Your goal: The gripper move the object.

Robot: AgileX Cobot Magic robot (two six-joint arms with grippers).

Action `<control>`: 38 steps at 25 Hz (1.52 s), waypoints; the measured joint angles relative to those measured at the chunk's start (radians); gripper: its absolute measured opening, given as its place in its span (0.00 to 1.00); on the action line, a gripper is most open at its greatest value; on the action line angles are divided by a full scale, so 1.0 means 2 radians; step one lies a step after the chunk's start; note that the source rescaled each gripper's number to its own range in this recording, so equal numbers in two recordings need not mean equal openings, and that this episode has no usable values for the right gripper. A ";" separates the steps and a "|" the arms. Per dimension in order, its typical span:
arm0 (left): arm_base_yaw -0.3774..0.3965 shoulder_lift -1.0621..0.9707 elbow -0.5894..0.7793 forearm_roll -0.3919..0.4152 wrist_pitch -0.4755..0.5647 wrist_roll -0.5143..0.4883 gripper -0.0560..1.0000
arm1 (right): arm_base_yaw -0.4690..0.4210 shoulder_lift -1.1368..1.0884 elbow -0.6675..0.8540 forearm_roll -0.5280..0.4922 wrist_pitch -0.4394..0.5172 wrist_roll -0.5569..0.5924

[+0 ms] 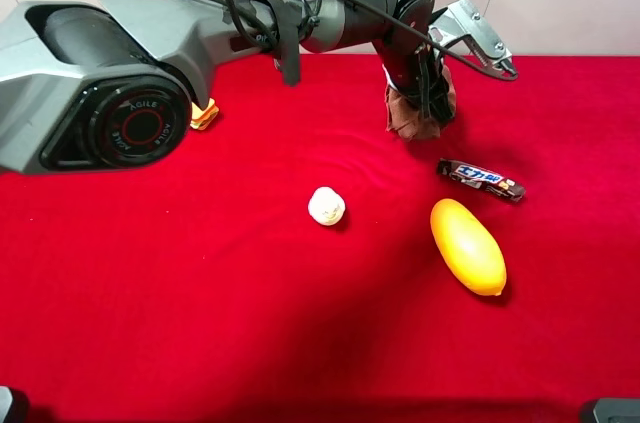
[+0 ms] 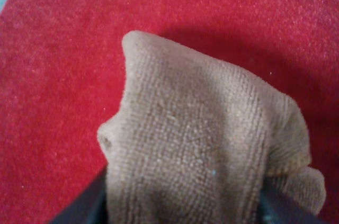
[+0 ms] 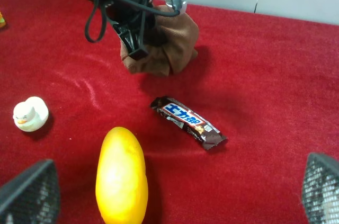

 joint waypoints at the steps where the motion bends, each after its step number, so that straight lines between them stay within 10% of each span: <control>1: 0.000 0.000 0.000 0.000 -0.001 0.000 0.41 | 0.000 0.000 0.000 0.000 0.000 0.000; 11: 0.000 0.000 0.000 0.000 -0.003 0.000 0.96 | 0.000 0.000 0.000 0.000 0.001 0.000; 38: 0.000 -0.013 0.000 0.000 0.028 0.000 1.00 | 0.000 0.000 0.000 0.000 0.000 0.000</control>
